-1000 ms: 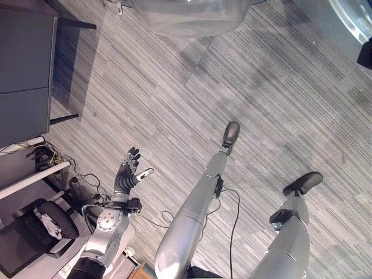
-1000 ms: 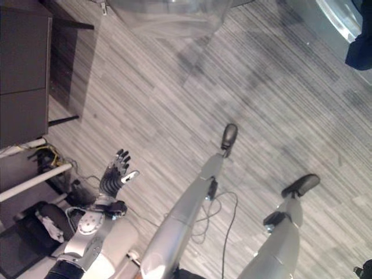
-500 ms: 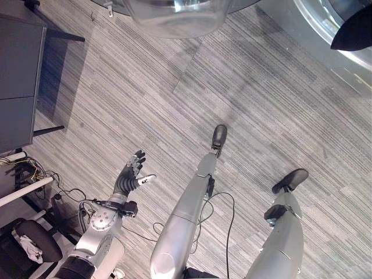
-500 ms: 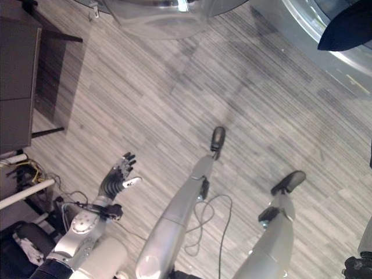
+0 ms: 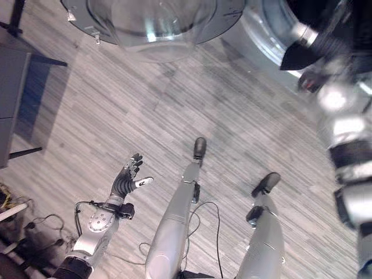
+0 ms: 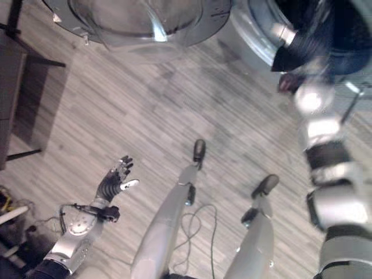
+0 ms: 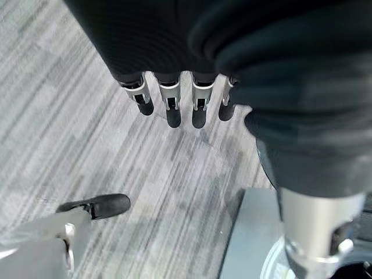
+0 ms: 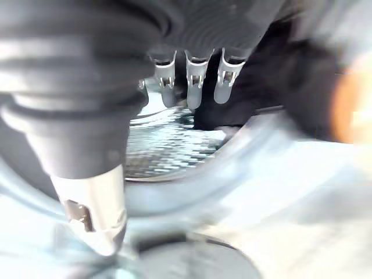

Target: Grab the laundry basket,head to the washer,open it,put in the laundry and shut it.

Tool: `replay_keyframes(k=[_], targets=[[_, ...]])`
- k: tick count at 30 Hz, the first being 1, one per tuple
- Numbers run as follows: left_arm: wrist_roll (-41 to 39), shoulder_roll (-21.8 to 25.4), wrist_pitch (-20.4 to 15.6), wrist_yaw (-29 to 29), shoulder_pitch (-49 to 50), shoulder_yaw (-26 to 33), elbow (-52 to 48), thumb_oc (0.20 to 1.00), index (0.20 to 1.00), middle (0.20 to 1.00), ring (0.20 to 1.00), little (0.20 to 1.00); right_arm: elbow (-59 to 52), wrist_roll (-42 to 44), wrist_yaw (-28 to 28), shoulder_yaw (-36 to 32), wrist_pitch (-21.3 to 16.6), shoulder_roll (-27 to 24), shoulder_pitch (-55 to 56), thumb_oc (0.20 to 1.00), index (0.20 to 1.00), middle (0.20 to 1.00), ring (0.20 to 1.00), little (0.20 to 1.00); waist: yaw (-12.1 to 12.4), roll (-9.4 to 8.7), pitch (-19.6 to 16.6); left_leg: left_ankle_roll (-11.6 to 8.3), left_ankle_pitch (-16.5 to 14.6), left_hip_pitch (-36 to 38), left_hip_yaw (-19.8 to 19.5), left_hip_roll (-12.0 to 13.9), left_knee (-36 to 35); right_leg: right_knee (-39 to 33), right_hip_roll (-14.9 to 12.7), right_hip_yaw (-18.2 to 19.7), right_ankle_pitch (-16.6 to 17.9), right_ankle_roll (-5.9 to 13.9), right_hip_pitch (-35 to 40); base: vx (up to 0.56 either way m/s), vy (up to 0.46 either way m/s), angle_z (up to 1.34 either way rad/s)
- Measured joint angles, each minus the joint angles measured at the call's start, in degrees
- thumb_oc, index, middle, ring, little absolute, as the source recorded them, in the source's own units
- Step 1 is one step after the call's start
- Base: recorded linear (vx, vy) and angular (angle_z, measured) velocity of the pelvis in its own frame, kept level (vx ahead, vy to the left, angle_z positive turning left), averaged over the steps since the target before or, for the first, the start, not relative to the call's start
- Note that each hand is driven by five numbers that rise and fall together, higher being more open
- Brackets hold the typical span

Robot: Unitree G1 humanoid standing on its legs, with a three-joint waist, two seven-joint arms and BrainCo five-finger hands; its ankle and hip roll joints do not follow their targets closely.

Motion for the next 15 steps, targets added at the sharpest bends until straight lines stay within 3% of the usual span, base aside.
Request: replay_keyframes(k=[2, 5, 7, 8, 9, 13, 15], targets=[[0.36, -1.32, 0.05, 0.85, -0.08, 0.75, 0.05, 1.0, 1.0, 1.0, 1.0, 1.0, -3.01, -3.25, -0.65, -1.26, 0.13, 3.61, 6.43, 1.0, 1.0, 1.0, 1.0, 1.0, -0.93, -0.24, -0.04, -0.2, -0.07, 1.56, -0.31, 0.06, -0.01, -0.33, 0.18, -0.42, 0.06, -0.04, 2.07, -0.05, -0.083, 0.02], [0.63, -3.88, 0.16, 1.69, 0.09, 2.21, 0.93, 1.0, 1.0, 1.0, 1.0, 1.0, -11.59, -7.88, -0.25, -1.49, 0.39, 12.33, 21.26, 1.0, 1.0, 1.0, 1.0, 1.0, -1.61, -2.53, -0.9, -0.94, -0.72, 6.45, -0.83, 1.04, -0.11, -3.2, 1.68, -1.24, 0.17, -0.21, 8.29, -0.04, -0.099, -0.04], [2.69, -4.41, 0.65, 1.96, 0.39, 2.56, 2.35, 1.0, 1.0, 1.0, 1.0, 1.0, -18.28, -10.51, 1.77, 0.44, 0.83, 18.1, 31.26, 1.0, 1.0, 1.0, 1.0, 1.0, -2.54, -5.14, -2.2, -1.82, -1.78, 11.01, -0.7, 2.26, -0.26, -5.49, 3.17, -1.32, 0.27, -0.33, 13.57, 0.02, -0.105, -0.18], [3.08, -4.41, 1.16, 1.97, 0.63, 2.76, 3.15, 1.0, 1.0, 1.0, 1.0, 1.0, -20.44, -11.18, 3.31, 0.83, 0.86, 20.47, 36.64, 1.0, 1.0, 1.0, 1.0, 1.0, -3.05, -7.32, -3.41, -2.47, -2.56, 14.93, -0.8, 2.99, -0.43, -6.86, 4.19, -1.47, 0.24, -0.43, 17.79, 0.05, -0.095, -0.2], [3.27, -4.72, 1.32, 1.97, 0.69, 3.88, 4.99, 1.0, 1.0, 1.0, 1.0, 1.0, -21.39, -9.69, 5.1, 0.34, 0.88, 21.71, 41.93, 1.0, 1.0, 1.0, 1.0, 1.0, -3.38, -9.54, -4.85, -3.03, -3.31, 18.34, -0.44, 3.92, -0.52, -7.4, 4.96, -1.24, 0.03, -0.64, 21.07, 0.07, -0.093, -0.2], [5.24, -5.04, 2.49, 2.09, 3.14, 7.57, 6.78, 1.0, 1.0, 1.0, 1.0, 1.0, -25.64, -6.27, 9.62, -3.6, 0.99, 21.48, 53.19, 1.0, 1.0, 1.0, 1.0, 1.0, -4.7, -12.19, -6.87, -3.64, -5.01, 26.39, -0.13, 4.79, -0.98, -8.9, 5.91, -1.15, -1.22, -1.2, 29.31, 0.01, -0.03, -0.08], [5.38, -5.74, 2.83, 2.07, 5.52, 9.39, 6.75, 1.0, 1.0, 1.0, 1.0, 1.0, -25.15, -2.97, 10.9, -7.67, 1.47, 22.0, 59.27, 1.0, 1.0, 1.0, 1.0, 1.0, -6.69, -12.9, -10.23, -3.79, -5.83, 28.46, 0.09, 5.1, -1.11, -9.78, 5.98, -1.19, -1.65, -1.22, 31.57, 0.0, -0.011, -0.08]])
